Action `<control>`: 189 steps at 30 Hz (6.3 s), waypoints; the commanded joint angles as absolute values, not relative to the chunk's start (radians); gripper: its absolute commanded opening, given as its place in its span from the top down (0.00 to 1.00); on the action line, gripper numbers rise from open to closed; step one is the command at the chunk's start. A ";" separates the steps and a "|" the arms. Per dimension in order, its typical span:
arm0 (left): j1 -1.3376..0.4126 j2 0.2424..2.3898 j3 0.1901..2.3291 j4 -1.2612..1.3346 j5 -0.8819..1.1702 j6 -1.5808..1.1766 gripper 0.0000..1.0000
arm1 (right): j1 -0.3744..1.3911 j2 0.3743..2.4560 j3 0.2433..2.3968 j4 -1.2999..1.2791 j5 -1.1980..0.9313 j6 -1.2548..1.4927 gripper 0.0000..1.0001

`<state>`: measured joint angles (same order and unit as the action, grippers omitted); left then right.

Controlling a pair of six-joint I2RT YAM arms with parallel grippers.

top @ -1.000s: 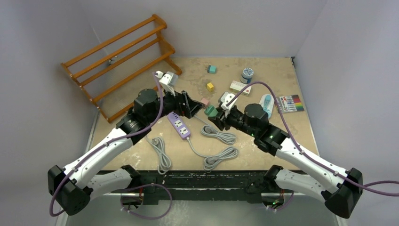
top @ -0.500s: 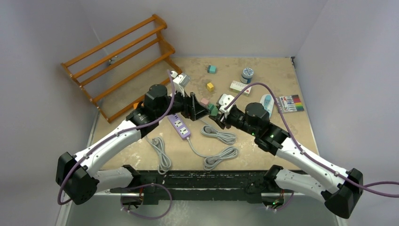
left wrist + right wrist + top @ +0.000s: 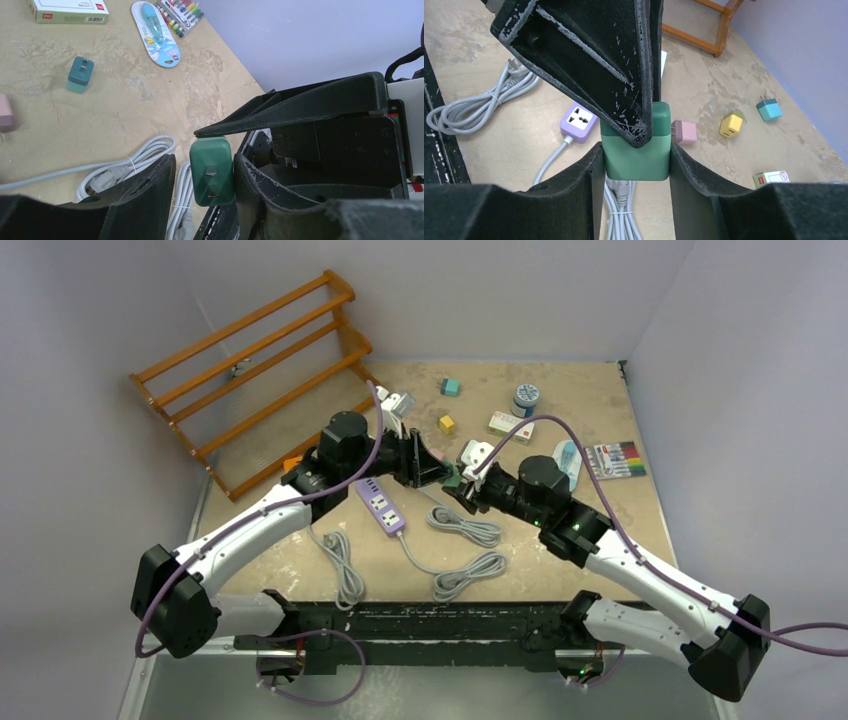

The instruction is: Insert the plug

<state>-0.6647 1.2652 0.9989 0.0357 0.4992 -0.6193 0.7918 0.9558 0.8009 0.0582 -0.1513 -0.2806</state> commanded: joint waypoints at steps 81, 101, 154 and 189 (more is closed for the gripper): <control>-0.669 0.822 0.764 0.888 0.195 -0.972 1.00 | 0.758 1.143 1.083 0.932 -0.507 0.919 0.32; -0.668 0.859 0.736 0.958 0.206 -0.994 1.00 | 0.758 1.229 1.113 0.989 -0.538 1.041 0.55; -0.666 1.145 1.221 -0.663 -0.678 -0.772 0.12 | 0.760 1.165 1.134 -0.194 0.346 0.363 1.00; -0.432 1.642 1.055 -0.459 -0.213 -0.800 0.40 | 0.978 1.616 1.187 -0.058 0.128 0.315 1.00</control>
